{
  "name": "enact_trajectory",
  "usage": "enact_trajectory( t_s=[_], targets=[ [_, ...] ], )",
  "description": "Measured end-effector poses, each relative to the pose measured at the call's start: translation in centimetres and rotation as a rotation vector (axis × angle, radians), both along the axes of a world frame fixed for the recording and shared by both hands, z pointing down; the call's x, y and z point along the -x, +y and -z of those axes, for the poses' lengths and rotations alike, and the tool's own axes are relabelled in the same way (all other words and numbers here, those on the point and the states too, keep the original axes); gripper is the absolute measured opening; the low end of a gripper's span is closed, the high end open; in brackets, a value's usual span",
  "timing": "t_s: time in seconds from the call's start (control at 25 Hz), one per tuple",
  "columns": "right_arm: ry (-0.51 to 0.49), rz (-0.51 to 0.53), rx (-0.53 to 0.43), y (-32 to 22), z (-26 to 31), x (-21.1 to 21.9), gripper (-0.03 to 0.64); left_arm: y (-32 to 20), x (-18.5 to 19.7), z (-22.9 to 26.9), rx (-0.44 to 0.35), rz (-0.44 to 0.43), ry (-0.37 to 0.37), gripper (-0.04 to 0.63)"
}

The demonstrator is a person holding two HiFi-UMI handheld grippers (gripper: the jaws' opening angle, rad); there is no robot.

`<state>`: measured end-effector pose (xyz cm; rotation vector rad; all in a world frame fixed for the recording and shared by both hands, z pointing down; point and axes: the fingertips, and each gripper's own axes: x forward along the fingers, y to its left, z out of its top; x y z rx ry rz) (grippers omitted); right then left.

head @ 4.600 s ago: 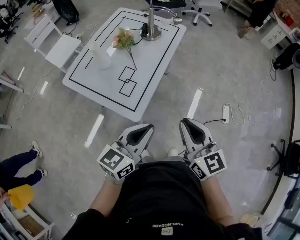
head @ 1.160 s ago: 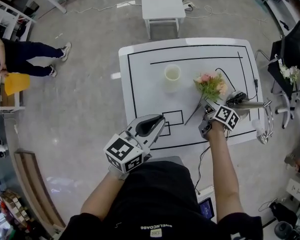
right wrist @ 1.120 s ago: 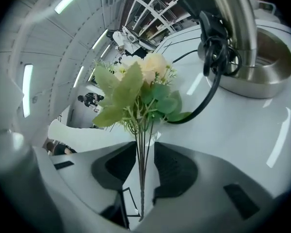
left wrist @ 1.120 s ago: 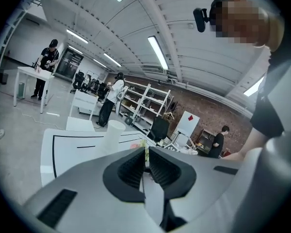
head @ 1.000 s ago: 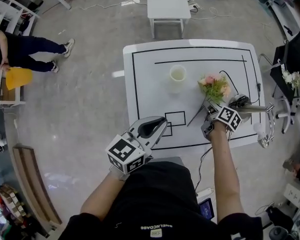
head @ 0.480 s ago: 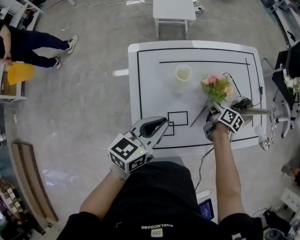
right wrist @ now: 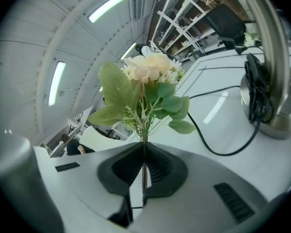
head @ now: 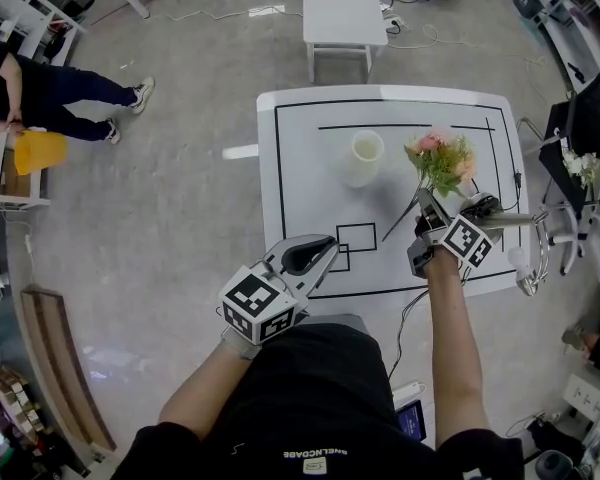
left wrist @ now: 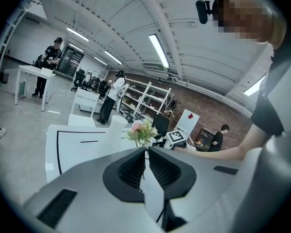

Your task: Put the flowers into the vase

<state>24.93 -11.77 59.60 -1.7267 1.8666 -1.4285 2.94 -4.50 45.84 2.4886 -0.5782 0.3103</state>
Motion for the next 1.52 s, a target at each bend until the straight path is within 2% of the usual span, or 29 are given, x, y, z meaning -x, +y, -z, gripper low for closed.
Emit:
enact_trajectory(
  t_s=[0.4, 0.88, 1.16, 1.52],
  targets=[
    [0.157, 0.072, -0.308, -4.8, 12.3, 2.1, 0.018, -0.1, 0.4, 0.2, -0.018, -0.019, 0.015, 0.006],
    [0.280, 0.156, -0.593, -9.3, 24.1, 6.0, 0.018, -1.0, 1.2, 0.6, -0.028, -0.002, 0.045, 0.006],
    [0.353, 0.197, -0.676, -11.2, 25.8, 7.3, 0.018, -1.6, 2.4, 0.6, -0.031, 0.036, 0.043, 0.006],
    [0.452, 0.250, -0.689, -11.5, 23.2, 9.3, 0.018, -1.9, 2.9, 0.3, -0.021, 0.056, 0.039, 0.006]
  ],
)
